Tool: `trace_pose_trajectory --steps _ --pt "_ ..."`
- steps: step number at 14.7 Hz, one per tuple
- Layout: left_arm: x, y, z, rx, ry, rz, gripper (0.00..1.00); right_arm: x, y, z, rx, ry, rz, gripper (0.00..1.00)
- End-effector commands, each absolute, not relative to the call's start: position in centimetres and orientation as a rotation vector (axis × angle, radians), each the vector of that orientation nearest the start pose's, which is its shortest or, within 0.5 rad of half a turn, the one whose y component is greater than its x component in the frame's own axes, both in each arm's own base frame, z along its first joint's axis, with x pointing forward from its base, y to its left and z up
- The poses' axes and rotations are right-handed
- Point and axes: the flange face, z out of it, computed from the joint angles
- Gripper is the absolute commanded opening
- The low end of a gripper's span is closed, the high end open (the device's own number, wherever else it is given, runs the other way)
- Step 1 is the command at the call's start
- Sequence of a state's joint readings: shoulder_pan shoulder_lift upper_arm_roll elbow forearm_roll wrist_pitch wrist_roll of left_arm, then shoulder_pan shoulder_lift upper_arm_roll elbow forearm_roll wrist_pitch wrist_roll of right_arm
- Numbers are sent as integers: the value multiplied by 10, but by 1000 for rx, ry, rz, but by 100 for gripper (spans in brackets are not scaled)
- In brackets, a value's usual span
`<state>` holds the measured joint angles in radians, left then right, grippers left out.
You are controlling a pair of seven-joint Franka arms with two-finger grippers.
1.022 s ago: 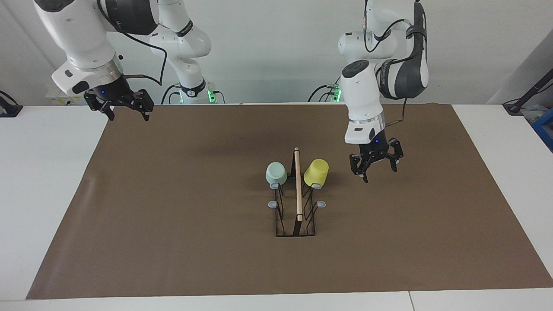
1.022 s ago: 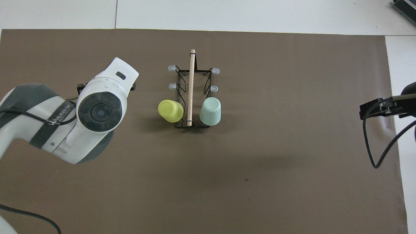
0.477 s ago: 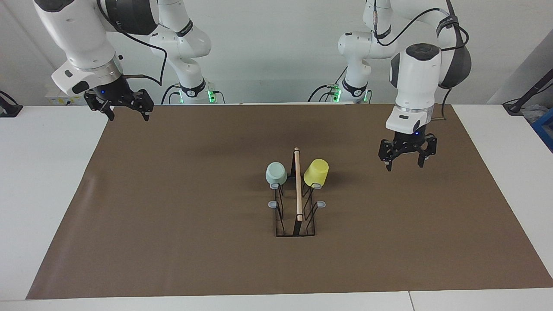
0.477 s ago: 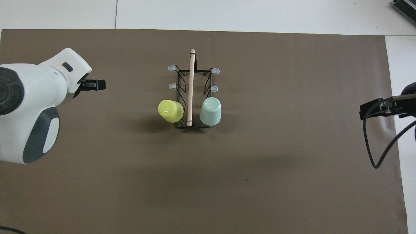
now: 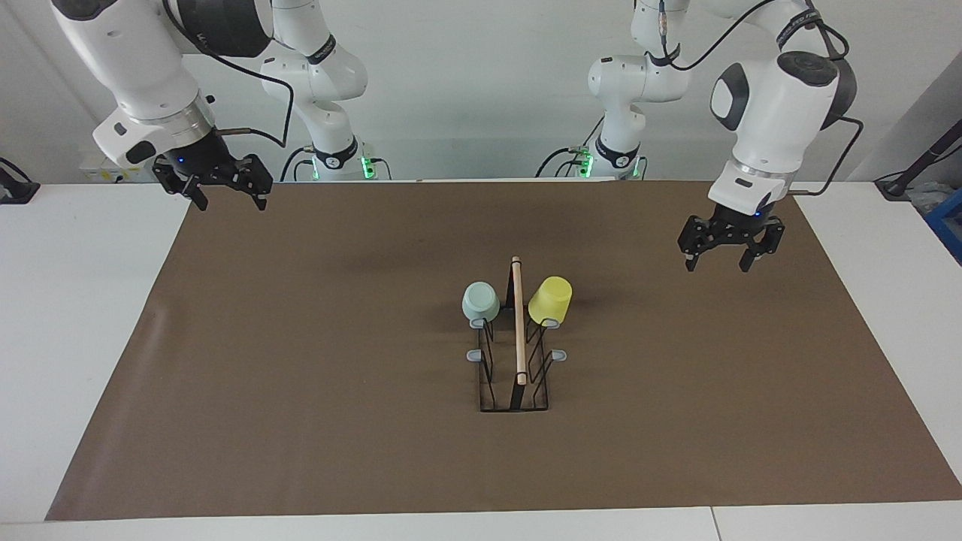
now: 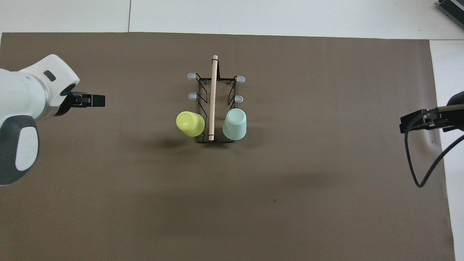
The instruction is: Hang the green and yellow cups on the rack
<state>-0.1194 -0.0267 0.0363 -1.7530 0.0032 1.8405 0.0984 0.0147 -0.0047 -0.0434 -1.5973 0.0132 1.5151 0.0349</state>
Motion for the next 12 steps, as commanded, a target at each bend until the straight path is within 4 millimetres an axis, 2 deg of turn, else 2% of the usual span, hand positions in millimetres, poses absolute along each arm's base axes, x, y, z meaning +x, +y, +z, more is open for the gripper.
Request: trace_pose_trajectory --steps 1,3,6,8,12 --pt "558 -37 614 -3136 353 -77 100 544 -18 609 -3106 138 105 100" --pt "552 -32 631 -3136 377 -36 100 544 -18 609 -3103 128 112 100" --pt "543 -31 640 -3138 377 56 100 543 -16 610 -3102 123 107 100" --pt "537 -32 663 -3172 376 31 100 544 -17 609 -3101 126 110 100" --pt "529 -46 648 -3180 401 79 100 544 -17 609 -3101 126 110 100"
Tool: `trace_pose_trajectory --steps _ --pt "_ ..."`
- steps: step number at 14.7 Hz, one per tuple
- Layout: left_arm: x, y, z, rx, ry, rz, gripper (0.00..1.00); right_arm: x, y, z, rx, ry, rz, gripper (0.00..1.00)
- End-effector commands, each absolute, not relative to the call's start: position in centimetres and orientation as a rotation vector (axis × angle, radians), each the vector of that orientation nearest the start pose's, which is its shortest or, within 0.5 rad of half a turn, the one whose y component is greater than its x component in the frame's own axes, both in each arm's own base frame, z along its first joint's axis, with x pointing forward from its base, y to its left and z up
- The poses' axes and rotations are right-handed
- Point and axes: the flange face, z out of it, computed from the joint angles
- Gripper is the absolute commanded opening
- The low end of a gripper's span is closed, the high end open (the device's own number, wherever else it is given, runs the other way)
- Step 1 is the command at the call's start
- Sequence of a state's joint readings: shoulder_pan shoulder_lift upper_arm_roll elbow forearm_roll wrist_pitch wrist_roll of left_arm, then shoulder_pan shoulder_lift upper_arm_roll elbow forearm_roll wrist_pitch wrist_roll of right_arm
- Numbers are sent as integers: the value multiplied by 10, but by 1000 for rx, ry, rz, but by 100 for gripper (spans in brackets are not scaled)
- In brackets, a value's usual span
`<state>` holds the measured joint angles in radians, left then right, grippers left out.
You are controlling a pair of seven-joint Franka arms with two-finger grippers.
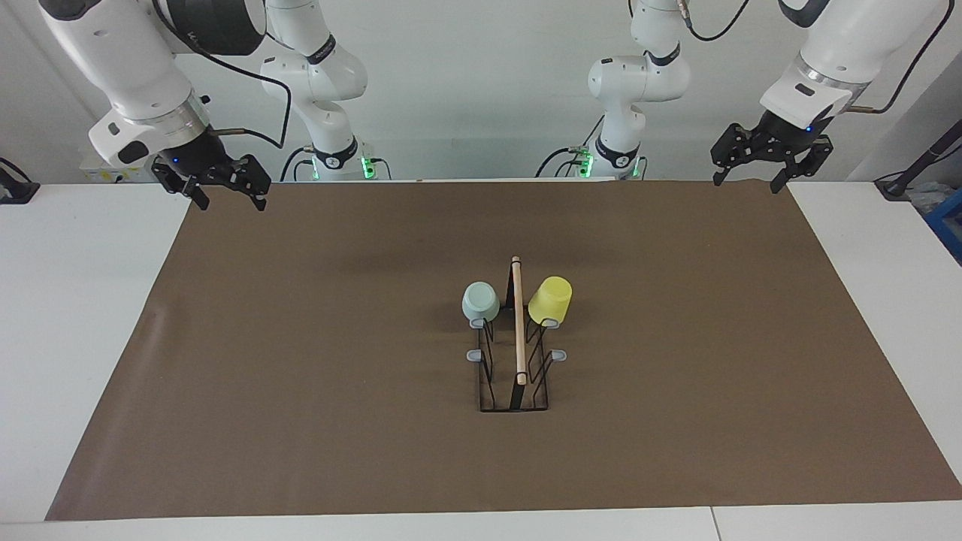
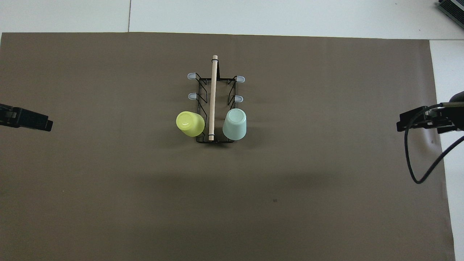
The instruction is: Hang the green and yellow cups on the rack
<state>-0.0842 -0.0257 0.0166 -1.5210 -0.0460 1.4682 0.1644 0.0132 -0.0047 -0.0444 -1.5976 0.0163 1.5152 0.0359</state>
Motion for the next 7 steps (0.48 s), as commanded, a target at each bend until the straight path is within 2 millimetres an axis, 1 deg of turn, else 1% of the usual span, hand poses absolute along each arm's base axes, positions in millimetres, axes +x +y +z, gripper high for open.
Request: trace_pose_trajectory --steps 1,2,6,7 --pt "527 -46 647 -3181 397 84 100 544 -17 610 -3101 126 107 100" --pt "526 -45 644 -3180 393 96 100 544 -17 609 -3101 126 110 100" --pt "525 -44 642 -3163 346 98 100 544 -17 609 -3101 126 110 100" --pt "527 -42 643 -3141 282 82 100 544 -17 610 -3101 126 107 100"
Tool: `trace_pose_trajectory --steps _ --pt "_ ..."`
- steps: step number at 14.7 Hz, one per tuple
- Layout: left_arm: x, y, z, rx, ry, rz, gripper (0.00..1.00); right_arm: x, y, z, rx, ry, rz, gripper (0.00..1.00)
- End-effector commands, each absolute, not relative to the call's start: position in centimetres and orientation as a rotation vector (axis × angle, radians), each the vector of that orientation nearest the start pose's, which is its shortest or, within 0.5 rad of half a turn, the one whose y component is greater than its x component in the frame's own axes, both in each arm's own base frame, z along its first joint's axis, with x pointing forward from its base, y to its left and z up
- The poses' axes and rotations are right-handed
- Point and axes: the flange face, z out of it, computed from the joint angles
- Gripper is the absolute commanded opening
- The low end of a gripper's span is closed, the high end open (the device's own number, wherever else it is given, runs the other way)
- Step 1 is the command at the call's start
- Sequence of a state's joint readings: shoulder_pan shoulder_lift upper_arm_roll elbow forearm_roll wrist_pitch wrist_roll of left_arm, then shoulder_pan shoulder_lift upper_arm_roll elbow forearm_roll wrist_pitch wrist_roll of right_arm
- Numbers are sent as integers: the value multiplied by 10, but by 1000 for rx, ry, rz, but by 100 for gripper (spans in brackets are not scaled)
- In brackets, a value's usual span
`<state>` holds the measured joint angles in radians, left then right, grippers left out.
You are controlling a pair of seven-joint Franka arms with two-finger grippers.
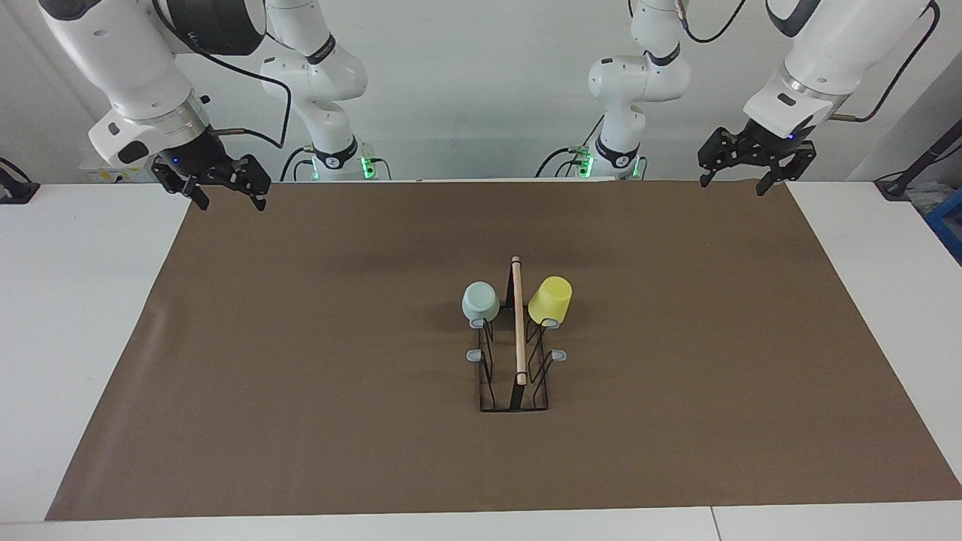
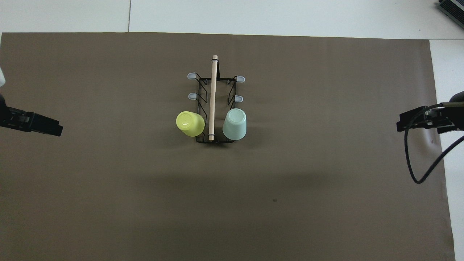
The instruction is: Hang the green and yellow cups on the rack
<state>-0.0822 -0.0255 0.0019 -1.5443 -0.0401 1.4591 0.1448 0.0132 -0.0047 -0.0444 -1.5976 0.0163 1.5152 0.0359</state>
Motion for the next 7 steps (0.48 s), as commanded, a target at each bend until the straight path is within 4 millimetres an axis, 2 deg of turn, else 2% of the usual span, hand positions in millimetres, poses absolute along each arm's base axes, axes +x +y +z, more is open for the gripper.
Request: trace_pose_trajectory --steps 1,7 --pt "530 -45 644 -3122 263 44 100 544 -17 609 -3101 126 110 100" --pt "531 -42 646 -3122 266 27 100 544 -17 609 -3101 126 110 100"
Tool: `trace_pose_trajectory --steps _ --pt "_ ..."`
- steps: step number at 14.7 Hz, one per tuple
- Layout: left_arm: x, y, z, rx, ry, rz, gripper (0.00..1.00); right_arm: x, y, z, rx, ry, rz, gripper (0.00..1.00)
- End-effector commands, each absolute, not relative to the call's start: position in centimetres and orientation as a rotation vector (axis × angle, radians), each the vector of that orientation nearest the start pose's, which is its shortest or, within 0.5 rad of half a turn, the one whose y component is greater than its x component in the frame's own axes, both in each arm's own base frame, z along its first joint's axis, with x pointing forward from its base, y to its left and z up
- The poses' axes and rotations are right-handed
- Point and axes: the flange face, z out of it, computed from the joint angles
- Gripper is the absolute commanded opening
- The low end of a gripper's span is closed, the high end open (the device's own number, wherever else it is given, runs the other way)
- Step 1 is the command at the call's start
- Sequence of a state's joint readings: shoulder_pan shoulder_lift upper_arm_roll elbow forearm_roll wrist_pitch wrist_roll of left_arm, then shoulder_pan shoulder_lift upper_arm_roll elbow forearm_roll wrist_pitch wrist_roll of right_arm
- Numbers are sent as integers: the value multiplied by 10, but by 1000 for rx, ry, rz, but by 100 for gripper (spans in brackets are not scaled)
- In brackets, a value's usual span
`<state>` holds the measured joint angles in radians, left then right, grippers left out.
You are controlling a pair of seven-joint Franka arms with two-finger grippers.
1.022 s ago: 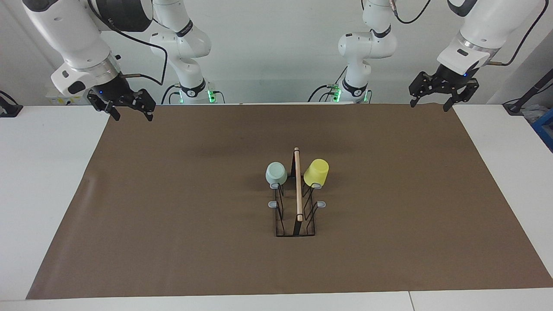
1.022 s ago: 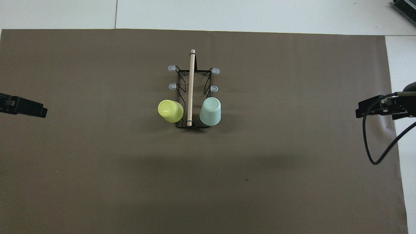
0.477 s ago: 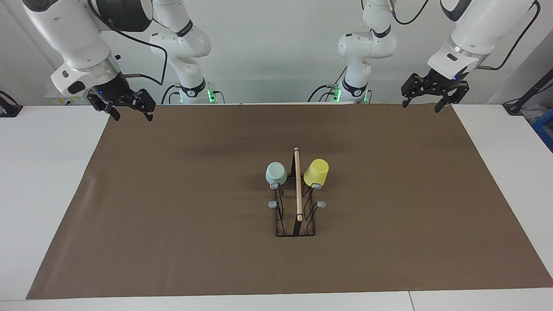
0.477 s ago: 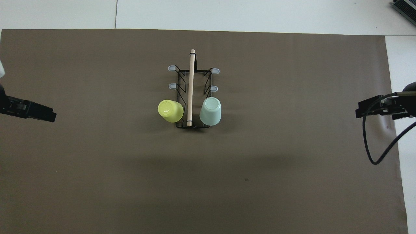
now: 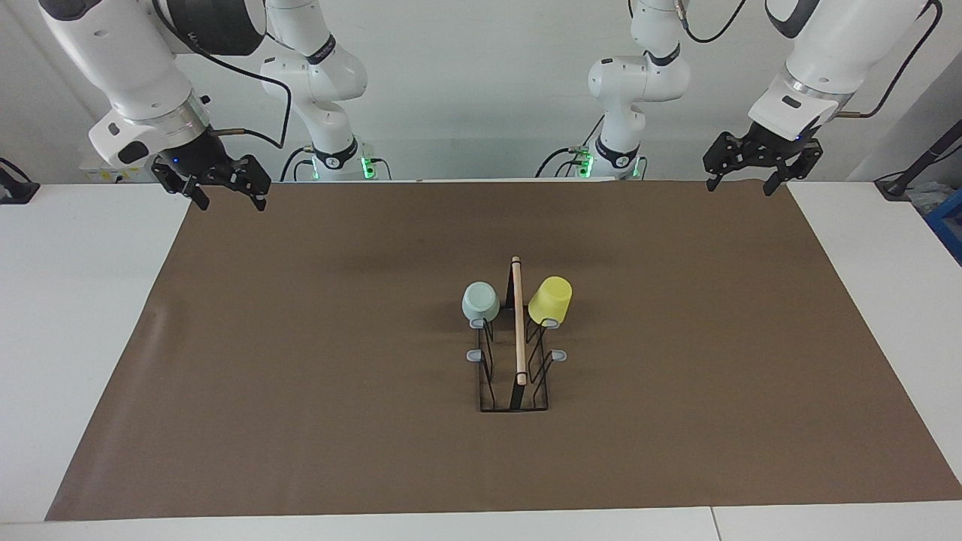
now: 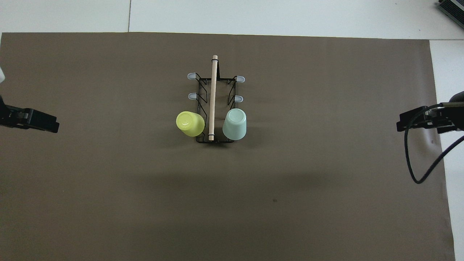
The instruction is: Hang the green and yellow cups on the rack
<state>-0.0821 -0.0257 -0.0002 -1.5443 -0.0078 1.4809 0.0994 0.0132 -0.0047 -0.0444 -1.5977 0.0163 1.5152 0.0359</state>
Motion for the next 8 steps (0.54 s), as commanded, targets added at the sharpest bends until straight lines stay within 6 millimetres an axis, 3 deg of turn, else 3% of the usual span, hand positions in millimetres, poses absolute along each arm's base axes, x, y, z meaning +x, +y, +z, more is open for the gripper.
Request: trace_pose_trajectory --steps 1,8 --pt "531 -42 644 -3122 266 34 100 544 -17 609 -3101 126 110 100" --pt "531 -39 643 -3134 260 29 100 544 -17 609 -3101 126 110 100"
